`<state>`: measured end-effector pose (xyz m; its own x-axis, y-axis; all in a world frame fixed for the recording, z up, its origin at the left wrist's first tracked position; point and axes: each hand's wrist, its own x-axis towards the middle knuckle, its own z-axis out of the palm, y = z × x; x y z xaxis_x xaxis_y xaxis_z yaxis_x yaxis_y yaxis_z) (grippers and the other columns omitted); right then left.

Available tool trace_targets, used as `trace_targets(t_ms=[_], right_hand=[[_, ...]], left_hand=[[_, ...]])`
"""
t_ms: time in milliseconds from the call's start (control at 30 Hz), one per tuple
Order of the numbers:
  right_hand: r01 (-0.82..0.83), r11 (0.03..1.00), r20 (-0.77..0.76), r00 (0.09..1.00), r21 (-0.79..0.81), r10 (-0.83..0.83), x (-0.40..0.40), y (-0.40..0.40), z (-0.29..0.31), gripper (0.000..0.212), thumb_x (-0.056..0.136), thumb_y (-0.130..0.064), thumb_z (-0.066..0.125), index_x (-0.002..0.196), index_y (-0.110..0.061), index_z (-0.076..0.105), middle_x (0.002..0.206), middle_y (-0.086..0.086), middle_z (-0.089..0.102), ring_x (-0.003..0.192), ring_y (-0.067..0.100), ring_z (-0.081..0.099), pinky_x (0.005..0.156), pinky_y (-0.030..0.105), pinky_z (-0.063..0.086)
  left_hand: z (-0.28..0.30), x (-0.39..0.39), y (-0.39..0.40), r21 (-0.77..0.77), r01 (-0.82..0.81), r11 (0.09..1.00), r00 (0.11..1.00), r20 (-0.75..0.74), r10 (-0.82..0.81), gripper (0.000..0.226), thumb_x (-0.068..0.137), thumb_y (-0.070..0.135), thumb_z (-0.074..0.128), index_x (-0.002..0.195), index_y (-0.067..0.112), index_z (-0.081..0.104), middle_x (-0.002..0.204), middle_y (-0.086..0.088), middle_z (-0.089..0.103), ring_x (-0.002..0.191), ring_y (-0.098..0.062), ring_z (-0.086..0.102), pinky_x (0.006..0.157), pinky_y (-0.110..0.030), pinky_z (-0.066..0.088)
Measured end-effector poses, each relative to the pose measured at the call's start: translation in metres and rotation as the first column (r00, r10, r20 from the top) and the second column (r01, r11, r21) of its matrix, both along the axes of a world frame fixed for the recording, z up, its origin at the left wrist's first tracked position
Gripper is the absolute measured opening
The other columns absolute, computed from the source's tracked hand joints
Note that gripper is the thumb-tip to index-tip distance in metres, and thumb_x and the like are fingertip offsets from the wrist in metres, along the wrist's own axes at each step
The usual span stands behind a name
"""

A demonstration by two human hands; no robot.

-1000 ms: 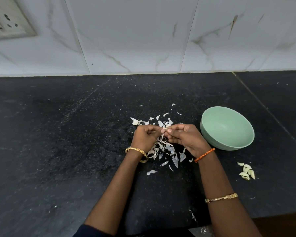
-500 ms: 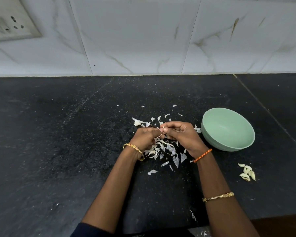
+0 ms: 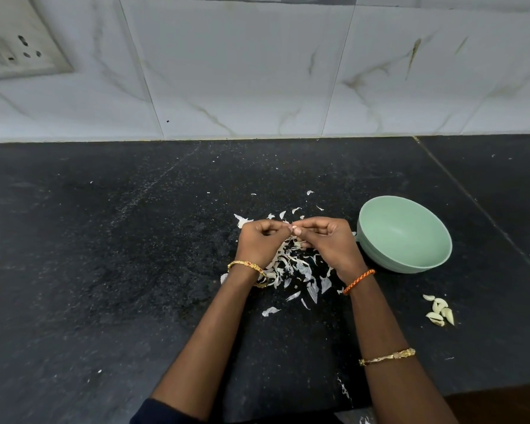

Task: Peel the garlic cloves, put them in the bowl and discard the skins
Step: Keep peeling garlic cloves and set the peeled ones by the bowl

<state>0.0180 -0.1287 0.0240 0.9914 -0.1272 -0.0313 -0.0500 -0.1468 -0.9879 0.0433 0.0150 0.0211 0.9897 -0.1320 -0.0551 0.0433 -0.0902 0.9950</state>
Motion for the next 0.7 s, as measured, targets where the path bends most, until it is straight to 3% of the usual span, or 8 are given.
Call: trace_targets(t_ms=[100,267,433,533,633,700], right_hand=[[0.003,0.999,-0.01,1.0,-0.038,-0.004,0.001,0.0,0.0,0.01,0.082,-0.007,0.073,0.091,-0.013,0.073,0.081,0.004,0.074,0.072,0.009,0.069,0.066,0.02,0.055],[0.018,0.997,0.004,1.0,-0.079,-0.017,0.004,-0.001,0.002,0.011,0.079,-0.008,0.075,0.087,-0.014,0.073,0.076,0.002,0.073,0.068,0.009,0.069,0.065,0.019,0.054],[0.062,0.992,0.025,0.998,-0.108,-0.059,0.009,-0.002,0.009,0.009,0.079,-0.006,0.075,0.088,-0.008,0.072,0.069,0.003,0.072,0.062,0.007,0.067,0.061,0.018,0.052],[0.072,0.98,0.044,0.997,-0.184,-0.065,0.013,-0.001,0.015,0.011,0.081,-0.003,0.073,0.082,-0.014,0.072,0.063,-0.008,0.069,0.057,-0.001,0.063,0.058,0.013,0.049],[0.115,0.96,0.076,0.992,-0.257,-0.098,0.015,0.0,0.018,0.011,0.081,-0.001,0.072,0.081,-0.012,0.072,0.068,-0.006,0.068,0.056,-0.004,0.061,0.06,0.01,0.049],[0.141,0.948,0.097,0.988,-0.284,-0.117,0.014,0.001,0.018,0.008,0.082,-0.001,0.071,0.084,-0.008,0.073,0.069,-0.004,0.068,0.056,-0.005,0.061,0.06,0.009,0.049]], left_hand=[[0.004,-0.001,-0.001,-0.008,-0.01,1.0,0.998,-0.061,0.009,0.009,0.083,0.005,0.068,0.086,-0.002,0.071,0.07,0.005,0.066,0.052,0.009,0.058,0.054,-0.005,0.042],[0.019,0.004,0.003,0.047,0.068,0.997,0.978,-0.2,-0.057,0.014,0.086,0.011,0.067,0.092,-0.002,0.07,0.035,0.016,0.048,0.028,0.002,0.036,0.038,-0.008,0.029],[0.042,0.014,0.007,0.125,0.185,0.975,0.968,-0.195,-0.158,0.019,0.089,0.008,0.063,0.103,-0.004,0.068,0.029,0.018,0.041,0.028,0.007,0.039,0.035,-0.001,0.026],[0.044,0.024,0.005,0.173,0.208,0.963,0.968,-0.176,-0.178,0.017,0.086,0.008,0.066,0.098,-0.004,0.069,0.036,0.016,0.05,0.034,0.006,0.044,0.038,-0.002,0.031],[0.036,0.028,-0.003,0.167,0.15,0.974,0.983,-0.135,-0.128,0.015,0.081,0.009,0.072,0.09,-0.003,0.072,0.064,0.003,0.065,0.06,-0.002,0.055,0.05,-0.006,0.044],[0.031,0.025,-0.01,0.152,0.101,0.983,0.988,-0.128,-0.082,0.011,0.08,0.009,0.073,0.083,-0.001,0.072,0.067,-0.001,0.065,0.062,-0.006,0.055,0.052,-0.009,0.045]])
